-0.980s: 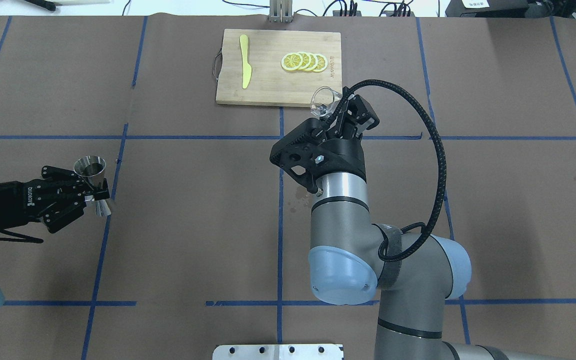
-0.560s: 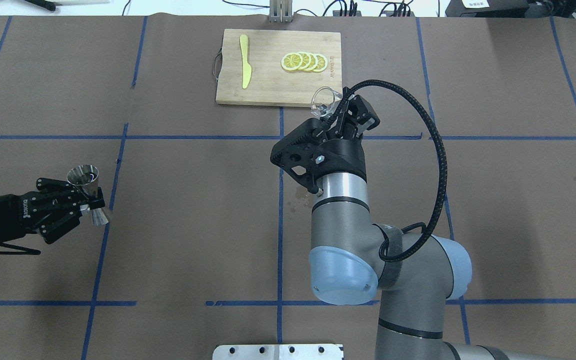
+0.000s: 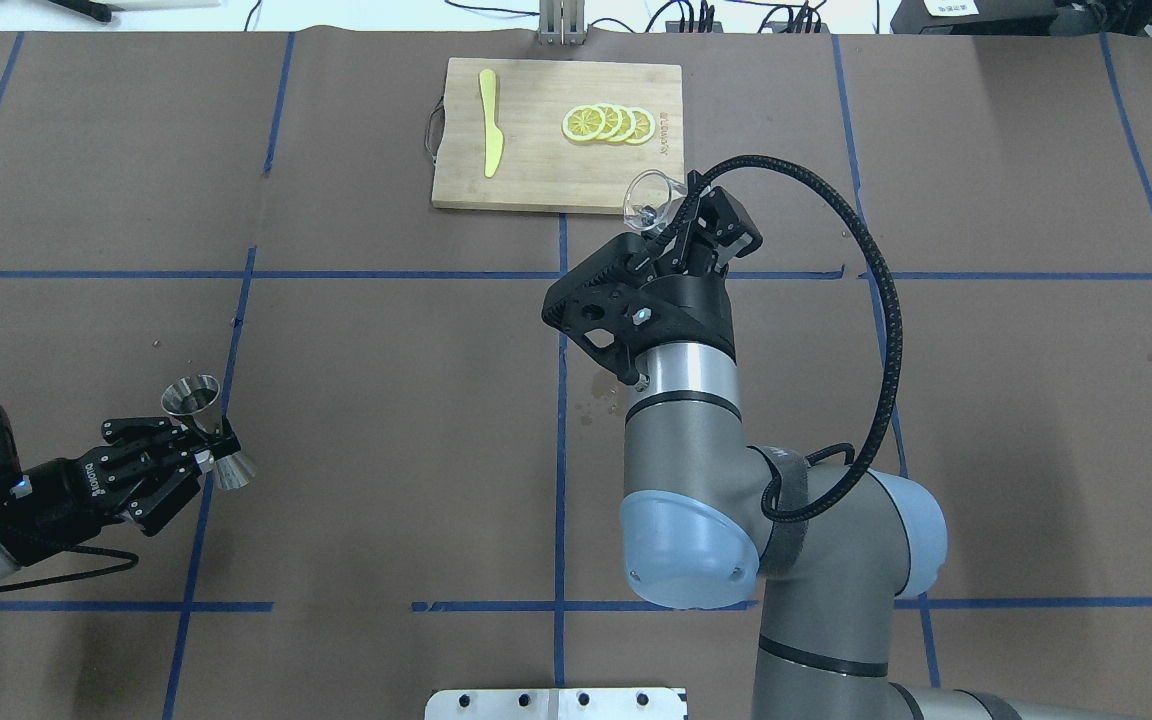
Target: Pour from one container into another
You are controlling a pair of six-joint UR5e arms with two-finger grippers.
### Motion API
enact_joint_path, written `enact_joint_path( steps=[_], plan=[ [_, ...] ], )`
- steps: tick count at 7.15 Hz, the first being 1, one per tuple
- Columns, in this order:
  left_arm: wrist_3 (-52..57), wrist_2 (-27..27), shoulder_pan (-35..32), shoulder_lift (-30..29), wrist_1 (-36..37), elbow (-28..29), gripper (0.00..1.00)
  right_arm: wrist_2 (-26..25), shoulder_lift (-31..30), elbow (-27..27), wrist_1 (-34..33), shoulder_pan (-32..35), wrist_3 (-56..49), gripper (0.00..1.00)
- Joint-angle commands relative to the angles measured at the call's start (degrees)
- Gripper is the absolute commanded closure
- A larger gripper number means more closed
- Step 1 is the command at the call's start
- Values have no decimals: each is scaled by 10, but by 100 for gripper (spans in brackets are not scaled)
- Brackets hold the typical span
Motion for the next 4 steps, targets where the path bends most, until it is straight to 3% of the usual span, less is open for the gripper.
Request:
enact_joint_path(
  steps=[1, 2, 4],
  plan=[
    [49, 182, 55, 21, 3, -5, 100, 0, 0, 0, 0, 0, 0, 100],
    [71, 267, 79, 22, 6, -5, 100, 0, 0, 0, 0, 0, 0, 100],
    [138, 328, 79, 26, 12, -3, 100, 0, -1, 0, 0, 0, 0, 100]
  ],
)
